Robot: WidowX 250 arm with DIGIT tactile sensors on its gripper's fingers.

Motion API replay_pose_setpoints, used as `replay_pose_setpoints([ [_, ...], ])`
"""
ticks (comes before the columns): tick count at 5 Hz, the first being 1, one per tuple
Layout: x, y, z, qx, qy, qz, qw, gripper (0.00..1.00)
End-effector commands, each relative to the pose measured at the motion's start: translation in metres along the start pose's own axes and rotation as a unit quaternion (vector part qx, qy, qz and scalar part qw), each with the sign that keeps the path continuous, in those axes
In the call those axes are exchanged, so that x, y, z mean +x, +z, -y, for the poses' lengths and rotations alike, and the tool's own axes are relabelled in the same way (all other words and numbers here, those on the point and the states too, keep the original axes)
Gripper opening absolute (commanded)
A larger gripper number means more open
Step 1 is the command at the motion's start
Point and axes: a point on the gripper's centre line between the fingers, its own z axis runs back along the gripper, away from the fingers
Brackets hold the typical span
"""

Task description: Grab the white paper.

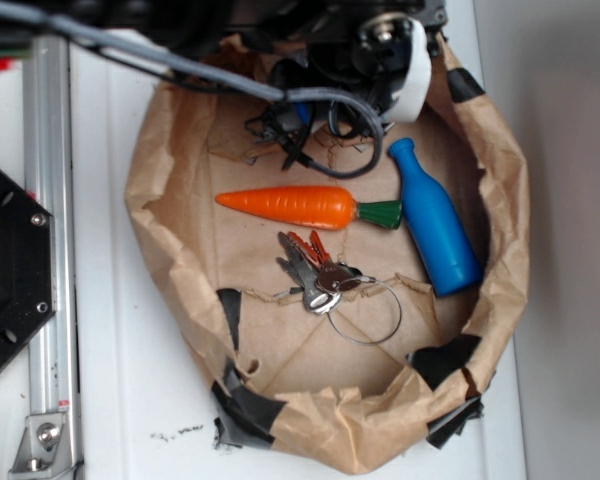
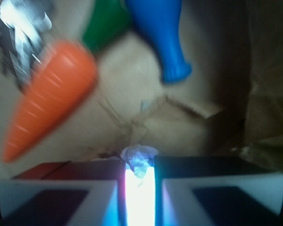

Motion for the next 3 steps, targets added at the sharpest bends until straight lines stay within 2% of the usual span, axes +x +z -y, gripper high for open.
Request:
replay_pose_setpoints([
  [1,0.069,0.092,0.035,0.037,0.107,0.090,0.989,0.00],
  [2,0.094,0.119,0.043,0.052,0.224,0.090,0.969,0.00],
  [3,0.097,0.127,0.036,0.004,0.332,0.095,0.939,0.00],
])
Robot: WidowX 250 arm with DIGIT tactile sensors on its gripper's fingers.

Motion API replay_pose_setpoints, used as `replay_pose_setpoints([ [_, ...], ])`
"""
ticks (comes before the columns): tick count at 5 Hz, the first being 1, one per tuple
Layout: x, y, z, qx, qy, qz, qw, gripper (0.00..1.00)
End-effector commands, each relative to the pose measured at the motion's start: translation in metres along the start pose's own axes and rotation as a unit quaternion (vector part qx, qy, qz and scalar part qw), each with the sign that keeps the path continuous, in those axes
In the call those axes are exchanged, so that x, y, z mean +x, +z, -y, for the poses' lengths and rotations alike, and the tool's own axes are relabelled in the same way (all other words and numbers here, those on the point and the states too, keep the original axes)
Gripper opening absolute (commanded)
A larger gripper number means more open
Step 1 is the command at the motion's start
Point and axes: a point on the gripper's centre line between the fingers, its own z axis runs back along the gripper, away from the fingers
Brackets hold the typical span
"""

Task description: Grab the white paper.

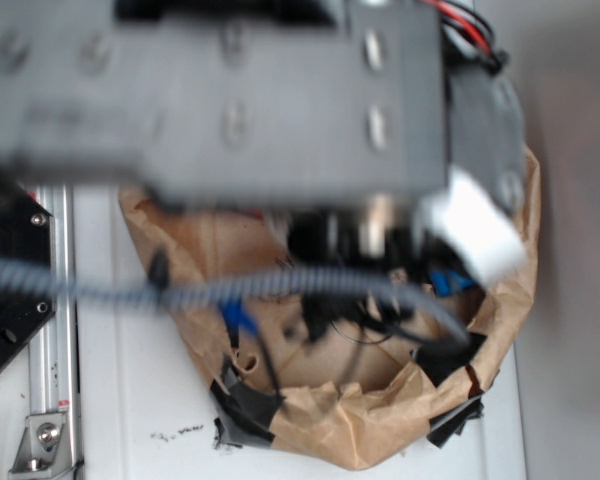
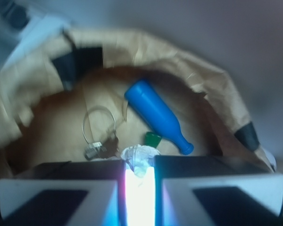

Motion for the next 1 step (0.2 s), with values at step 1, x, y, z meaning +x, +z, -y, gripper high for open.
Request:
replay_pose_setpoints([
  [1,0.0230,0.0252,-0.0016,-0.033,0.168,0.011,0.985,0.00],
])
